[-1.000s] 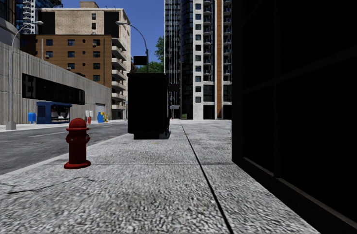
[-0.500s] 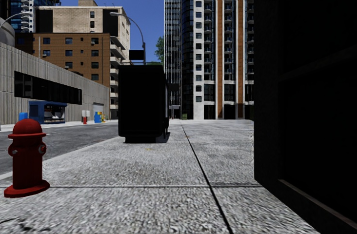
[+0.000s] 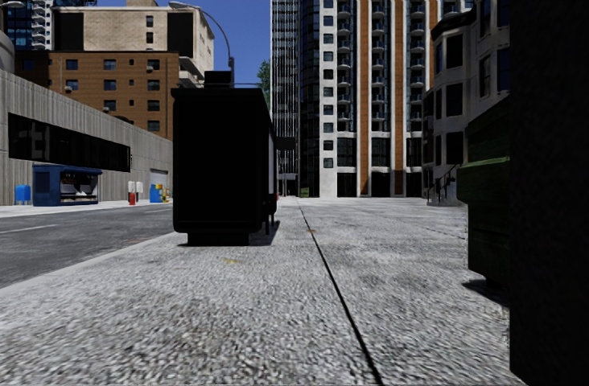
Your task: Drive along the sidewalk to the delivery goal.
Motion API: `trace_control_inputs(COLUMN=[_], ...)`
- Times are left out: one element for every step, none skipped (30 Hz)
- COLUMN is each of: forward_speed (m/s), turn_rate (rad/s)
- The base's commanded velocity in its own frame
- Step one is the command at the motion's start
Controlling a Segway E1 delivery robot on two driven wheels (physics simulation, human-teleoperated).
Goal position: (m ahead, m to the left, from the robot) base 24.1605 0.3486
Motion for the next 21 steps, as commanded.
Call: trace_control_inputs(forward_speed=[2.00,2.00,2.00,2.00,2.00,2.00,2.00,2.00,2.00,2.00,2.00,2.00,2.00,2.00,2.00,2.00,2.00,2.00,2.00,2.00,2.00], turn_rate=[-0.12,-0.12,-0.16,-0.18,-0.20,-0.20,-0.20,-0.21,-0.21,-0.21,-0.23,-0.25,-0.30,-0.33,-0.34,-0.34,-0.34,-0.34,-0.34,-0.34,-0.34])
